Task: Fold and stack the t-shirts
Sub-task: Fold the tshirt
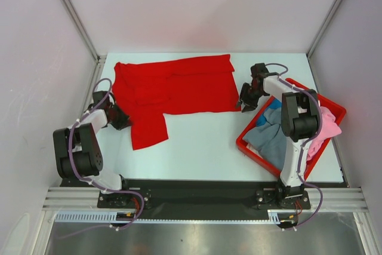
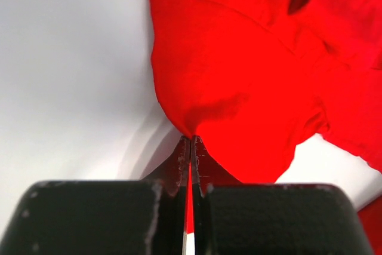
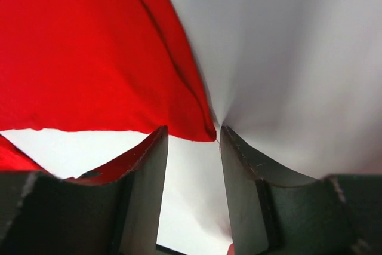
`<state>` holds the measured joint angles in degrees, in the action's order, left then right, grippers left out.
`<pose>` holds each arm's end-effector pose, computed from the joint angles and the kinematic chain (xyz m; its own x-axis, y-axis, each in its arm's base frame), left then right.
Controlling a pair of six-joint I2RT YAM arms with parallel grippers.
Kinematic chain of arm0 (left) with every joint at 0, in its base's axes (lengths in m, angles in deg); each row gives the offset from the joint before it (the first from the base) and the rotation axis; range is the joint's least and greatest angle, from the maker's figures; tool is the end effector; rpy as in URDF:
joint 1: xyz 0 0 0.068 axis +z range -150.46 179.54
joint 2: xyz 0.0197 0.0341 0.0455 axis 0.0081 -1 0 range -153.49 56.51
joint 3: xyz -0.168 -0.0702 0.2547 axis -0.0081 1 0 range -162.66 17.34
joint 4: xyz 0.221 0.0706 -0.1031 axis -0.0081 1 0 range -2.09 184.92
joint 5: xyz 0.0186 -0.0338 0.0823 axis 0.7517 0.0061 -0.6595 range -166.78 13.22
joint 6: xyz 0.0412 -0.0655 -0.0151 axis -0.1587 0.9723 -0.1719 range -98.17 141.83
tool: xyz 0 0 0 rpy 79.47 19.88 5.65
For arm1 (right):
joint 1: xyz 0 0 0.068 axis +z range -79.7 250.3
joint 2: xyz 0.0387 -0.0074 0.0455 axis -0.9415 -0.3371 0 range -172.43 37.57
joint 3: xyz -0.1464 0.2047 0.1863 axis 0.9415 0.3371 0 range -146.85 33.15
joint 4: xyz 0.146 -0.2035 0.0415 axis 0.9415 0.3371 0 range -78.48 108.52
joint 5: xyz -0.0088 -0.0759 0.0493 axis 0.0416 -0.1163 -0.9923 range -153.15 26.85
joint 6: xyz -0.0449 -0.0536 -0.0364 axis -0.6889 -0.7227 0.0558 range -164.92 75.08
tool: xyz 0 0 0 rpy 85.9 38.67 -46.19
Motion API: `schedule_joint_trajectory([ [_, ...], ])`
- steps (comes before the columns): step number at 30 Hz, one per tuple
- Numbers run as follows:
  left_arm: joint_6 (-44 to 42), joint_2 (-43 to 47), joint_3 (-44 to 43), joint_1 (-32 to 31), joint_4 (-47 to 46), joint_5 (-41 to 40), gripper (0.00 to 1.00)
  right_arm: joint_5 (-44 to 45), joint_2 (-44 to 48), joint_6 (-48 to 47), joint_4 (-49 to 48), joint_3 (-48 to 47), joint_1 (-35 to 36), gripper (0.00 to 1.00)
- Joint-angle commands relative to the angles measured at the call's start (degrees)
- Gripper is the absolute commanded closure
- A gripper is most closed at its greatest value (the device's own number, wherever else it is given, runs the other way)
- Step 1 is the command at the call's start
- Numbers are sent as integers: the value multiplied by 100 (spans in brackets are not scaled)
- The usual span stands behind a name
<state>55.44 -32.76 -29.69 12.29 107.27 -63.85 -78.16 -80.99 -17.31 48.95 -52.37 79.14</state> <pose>0.2943 0.0511 0.1810 -0.6529 -0.7009 -0.2872 -0.5676 0.7038 -0.4272 0.4359 0.0856 0.1715 -0.9337 0.3078 -0.1830 0.2243 0.9011 0.3712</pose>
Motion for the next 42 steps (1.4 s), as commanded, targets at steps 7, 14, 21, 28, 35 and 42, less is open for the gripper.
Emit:
schedule_joint_trajectory([
  [7,58,340,-193,-10,-46,184,100,234,-44,508,-166,44,4,61],
  [14,128,376,-167,-10,-98,210,100,288,35,596,-297,219,-84,80],
  [21,383,911,219,-10,-212,157,100,288,307,368,-481,342,-111,100],
  [28,621,956,-130,-19,-309,175,100,-134,158,332,-851,-201,-128,100],
  [35,858,79,-1736,236,-537,183,100,-239,-720,341,-448,-1932,-198,100],
  [42,1087,-1511,-3294,272,-881,754,100,-363,-1783,525,-8,-3602,-313,100],
])
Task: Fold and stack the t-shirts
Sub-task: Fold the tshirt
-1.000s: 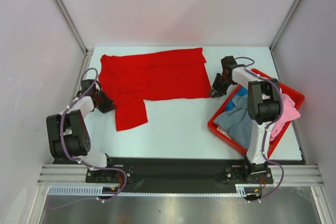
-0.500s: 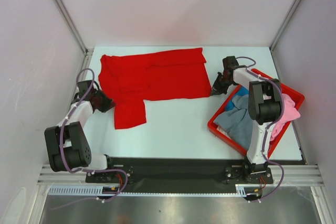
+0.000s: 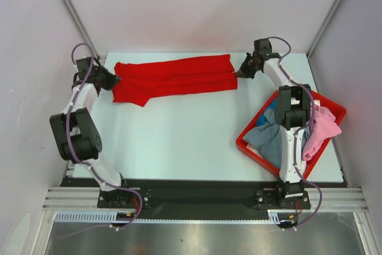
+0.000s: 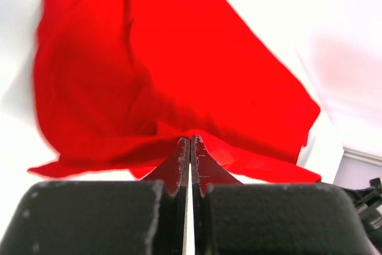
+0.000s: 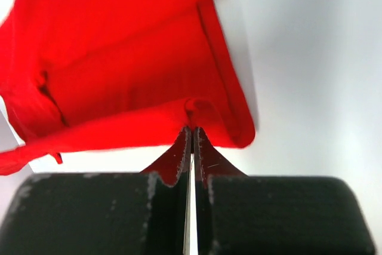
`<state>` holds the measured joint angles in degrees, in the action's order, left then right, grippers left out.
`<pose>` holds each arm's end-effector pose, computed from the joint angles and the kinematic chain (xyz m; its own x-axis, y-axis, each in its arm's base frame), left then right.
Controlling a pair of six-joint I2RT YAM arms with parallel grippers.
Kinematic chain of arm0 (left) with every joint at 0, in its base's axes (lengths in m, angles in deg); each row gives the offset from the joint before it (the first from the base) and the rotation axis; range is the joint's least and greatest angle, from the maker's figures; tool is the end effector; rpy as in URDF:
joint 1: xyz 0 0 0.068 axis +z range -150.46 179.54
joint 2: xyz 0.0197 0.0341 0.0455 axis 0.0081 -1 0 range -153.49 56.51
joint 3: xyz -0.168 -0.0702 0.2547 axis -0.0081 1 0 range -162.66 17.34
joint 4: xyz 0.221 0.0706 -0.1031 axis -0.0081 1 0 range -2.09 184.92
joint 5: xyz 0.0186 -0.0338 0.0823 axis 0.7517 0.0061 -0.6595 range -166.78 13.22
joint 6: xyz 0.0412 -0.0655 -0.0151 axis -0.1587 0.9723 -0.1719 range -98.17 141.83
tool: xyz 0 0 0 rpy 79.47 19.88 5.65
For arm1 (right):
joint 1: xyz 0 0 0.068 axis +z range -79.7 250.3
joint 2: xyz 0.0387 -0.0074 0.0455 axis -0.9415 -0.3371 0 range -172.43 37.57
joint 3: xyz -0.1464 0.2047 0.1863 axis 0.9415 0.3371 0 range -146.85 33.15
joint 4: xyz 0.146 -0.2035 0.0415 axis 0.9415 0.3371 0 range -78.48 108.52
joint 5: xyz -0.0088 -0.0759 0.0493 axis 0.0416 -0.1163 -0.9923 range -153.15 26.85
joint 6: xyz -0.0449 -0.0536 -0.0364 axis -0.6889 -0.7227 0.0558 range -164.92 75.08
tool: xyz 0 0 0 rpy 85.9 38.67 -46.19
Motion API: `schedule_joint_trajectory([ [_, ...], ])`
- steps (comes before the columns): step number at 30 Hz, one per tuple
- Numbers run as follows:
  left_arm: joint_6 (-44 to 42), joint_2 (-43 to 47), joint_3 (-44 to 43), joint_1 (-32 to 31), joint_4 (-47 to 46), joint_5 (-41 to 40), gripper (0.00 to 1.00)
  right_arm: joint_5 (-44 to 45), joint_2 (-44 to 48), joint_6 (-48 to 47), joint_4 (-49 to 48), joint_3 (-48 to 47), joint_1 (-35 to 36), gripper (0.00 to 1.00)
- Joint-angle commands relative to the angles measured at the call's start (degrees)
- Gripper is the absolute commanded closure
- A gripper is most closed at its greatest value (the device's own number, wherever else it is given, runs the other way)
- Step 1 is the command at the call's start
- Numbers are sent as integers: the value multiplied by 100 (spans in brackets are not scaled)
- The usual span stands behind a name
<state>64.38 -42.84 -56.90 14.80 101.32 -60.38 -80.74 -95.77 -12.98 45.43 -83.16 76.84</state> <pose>0.4084 0.0916 0.2822 -0.4159 -0.7859 -0.4575 -0.4353 0.6138 -0.6586 0.5550 0.0843 0.2160 -0.8122 0.4145 -0.4105 0.1555 0.8320 0.5325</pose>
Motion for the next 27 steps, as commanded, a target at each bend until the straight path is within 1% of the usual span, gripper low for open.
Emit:
schedule_joint_trajectory([
  [1,210,-646,-896,20,-269,442,100,-157,-481,110,353,-637,-92,100],
  [5,307,-1226,-1565,47,-199,548,100,-342,-798,207,152,-1050,-118,100],
  [11,404,-1842,-2349,47,-120,557,100,-570,-1185,470,-192,-1262,-154,100],
  [15,483,-1992,-2411,55,-102,504,100,-702,-1387,558,-262,-1543,-162,100],
  [21,509,-2202,-2403,55,-163,531,100,-711,-1484,699,-447,-1640,-162,99],
  [27,456,-2395,-2595,73,-111,513,100,-667,-1502,927,-587,-1693,-206,99],
])
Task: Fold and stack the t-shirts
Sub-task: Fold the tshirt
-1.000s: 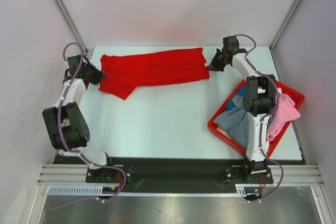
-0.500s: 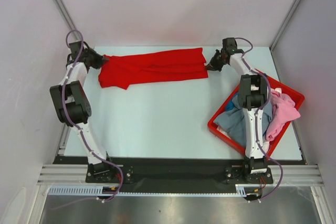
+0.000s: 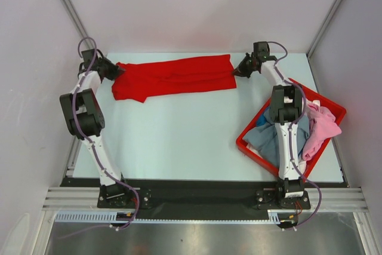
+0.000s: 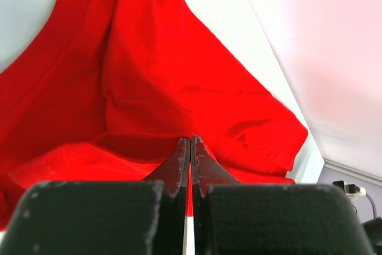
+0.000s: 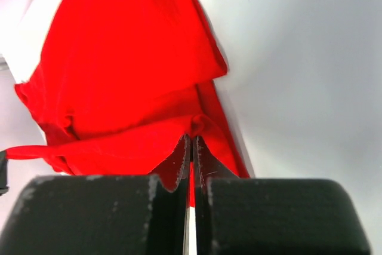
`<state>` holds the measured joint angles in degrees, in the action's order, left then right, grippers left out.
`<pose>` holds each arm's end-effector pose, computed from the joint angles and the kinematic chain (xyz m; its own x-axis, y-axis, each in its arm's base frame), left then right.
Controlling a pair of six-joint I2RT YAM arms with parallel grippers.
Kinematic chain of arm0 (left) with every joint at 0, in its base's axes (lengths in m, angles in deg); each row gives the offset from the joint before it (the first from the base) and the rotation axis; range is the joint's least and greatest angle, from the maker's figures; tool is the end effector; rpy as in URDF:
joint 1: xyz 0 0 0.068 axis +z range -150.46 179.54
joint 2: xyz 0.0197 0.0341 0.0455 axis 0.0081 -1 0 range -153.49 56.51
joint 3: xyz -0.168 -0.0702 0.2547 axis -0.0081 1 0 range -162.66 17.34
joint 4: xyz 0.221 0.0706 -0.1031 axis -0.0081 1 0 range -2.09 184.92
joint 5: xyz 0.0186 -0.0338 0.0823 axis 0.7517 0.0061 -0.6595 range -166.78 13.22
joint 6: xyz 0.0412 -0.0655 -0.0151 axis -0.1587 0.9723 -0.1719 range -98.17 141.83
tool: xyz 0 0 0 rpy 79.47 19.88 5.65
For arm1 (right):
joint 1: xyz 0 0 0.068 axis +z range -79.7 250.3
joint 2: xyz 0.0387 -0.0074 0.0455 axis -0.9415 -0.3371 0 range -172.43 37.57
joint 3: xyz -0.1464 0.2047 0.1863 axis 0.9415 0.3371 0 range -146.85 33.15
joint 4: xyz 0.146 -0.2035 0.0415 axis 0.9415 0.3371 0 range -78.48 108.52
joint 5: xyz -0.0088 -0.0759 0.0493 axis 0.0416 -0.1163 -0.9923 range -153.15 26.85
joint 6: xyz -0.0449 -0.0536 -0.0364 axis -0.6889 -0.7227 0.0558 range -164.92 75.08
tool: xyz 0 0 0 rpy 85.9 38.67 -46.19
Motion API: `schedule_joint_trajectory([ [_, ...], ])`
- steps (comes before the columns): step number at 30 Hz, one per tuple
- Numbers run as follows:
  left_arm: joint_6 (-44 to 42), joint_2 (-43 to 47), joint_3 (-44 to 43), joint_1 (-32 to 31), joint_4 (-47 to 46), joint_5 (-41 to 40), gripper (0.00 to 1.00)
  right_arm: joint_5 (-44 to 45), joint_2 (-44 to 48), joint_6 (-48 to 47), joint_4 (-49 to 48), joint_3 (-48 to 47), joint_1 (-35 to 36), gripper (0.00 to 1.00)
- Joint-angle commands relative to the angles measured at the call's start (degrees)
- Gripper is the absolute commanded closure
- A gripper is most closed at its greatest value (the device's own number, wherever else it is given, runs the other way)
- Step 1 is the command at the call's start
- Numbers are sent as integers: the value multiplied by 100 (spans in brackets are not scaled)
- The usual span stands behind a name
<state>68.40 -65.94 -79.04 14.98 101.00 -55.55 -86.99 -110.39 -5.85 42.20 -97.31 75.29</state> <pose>0.5166 0.1173 0.2345 -0.4347 -0.8224 -0.3670 -0.4266 0.5470 -0.7203 0.6088 0.0807 0.1601 -0.7958 0.5092 -0.3277 0.1978 0.7301 0.6541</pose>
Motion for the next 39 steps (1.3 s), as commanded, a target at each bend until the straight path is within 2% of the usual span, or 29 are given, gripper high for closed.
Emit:
schedule_joint_trajectory([
  [1,63,-121,-425,55,-69,39,100,-42,-75,241,-273,-322,-60,100],
  [18,283,-674,-874,73,-78,74,100,-77,-531,830,-642,-657,-201,99],
  [39,669,-1122,-1392,-85,-438,320,100,-69,-629,927,-712,-709,-209,99],
])
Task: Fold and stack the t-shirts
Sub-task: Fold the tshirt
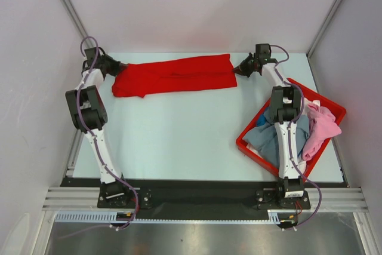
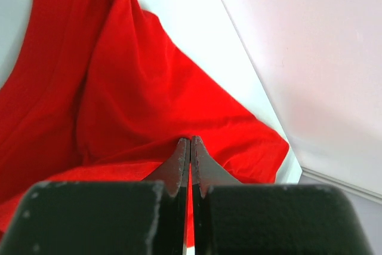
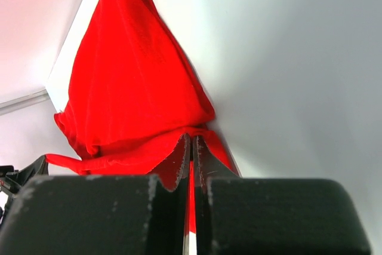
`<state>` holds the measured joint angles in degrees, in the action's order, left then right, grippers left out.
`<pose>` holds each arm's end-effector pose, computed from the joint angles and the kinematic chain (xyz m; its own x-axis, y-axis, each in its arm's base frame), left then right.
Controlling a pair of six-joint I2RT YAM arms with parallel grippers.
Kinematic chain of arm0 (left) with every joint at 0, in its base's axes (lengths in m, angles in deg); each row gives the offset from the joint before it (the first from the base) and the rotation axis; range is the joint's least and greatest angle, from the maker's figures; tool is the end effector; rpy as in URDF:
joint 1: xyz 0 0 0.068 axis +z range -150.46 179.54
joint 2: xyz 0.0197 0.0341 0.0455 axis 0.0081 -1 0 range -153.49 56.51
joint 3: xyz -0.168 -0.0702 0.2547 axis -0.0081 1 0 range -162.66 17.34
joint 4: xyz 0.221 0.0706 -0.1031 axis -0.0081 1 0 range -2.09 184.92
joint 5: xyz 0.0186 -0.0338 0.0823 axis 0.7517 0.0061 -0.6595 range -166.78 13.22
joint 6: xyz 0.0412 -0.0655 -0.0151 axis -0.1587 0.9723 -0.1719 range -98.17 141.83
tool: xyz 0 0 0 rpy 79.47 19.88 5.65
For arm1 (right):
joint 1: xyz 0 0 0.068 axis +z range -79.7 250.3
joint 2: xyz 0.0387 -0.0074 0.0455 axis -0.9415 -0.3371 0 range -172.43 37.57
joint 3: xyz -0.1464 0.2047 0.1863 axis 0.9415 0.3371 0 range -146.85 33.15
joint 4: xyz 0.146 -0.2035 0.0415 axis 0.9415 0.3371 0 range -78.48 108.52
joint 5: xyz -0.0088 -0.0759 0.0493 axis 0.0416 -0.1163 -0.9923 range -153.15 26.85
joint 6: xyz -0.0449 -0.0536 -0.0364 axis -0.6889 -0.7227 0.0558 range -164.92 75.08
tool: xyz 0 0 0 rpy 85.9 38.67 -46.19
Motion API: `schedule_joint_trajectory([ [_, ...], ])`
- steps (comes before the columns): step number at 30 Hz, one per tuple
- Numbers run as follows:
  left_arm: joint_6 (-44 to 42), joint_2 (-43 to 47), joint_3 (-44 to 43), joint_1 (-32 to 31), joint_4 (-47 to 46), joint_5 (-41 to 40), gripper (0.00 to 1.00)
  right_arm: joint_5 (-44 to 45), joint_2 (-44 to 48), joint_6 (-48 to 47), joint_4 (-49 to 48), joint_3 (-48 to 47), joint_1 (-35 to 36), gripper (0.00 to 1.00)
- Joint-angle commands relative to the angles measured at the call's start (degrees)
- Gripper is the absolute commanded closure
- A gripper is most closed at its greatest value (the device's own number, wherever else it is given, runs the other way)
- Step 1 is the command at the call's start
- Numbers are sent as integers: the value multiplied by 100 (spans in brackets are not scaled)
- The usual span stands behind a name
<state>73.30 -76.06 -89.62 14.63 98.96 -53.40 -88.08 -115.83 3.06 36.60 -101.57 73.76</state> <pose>0.5624 0.1238 0.2089 -0.4125 -0.8550 -0.3144 -0.4083 0.4821 -0.7752 0.6316 0.0669 0.1375 -0.7286 0.6309 -0.2668 0.2729 0.6246 0.7317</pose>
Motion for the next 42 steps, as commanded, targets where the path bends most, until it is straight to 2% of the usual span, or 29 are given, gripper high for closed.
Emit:
schedule_joint_trajectory([
  [1,215,-128,-343,-59,-296,106,100,32,-85,35,-144,-283,-56,99],
  [16,285,-357,-572,2,-76,-35,100,23,-128,123,-249,-275,-74,98],
  [22,277,-445,-843,90,142,-140,100,-21,-216,264,-364,-371,-83,91],
  [23,268,-462,-870,90,152,-114,98,-47,-225,264,-364,-397,-83,86],
  [24,259,-480,-888,108,161,-97,91,-56,-234,281,-390,-424,-100,83],
  [25,250,-480,-888,99,135,-96,77,-82,-234,299,-416,-467,-118,79],
  [26,172,-463,-897,99,117,-62,73,-82,-234,290,-399,-538,-170,69],
  [27,110,-428,-906,90,143,-61,67,-82,-208,255,-320,-599,-205,65],
  [28,31,-392,-967,82,291,-87,53,-91,-181,212,-241,-669,-249,61],
  [29,-222,-340,-1002,73,388,-192,48,-22,-138,124,-127,-809,-285,56],
  [33,-918,99,-933,-6,819,-553,44,225,415,-491,182,-452,-302,51],
  [38,-1532,1136,165,-427,662,-668,43,322,1049,-940,32,349,-48,43],
  [42,-1552,1786,1192,-692,495,-510,33,330,1075,-1212,627,332,67,38],
])
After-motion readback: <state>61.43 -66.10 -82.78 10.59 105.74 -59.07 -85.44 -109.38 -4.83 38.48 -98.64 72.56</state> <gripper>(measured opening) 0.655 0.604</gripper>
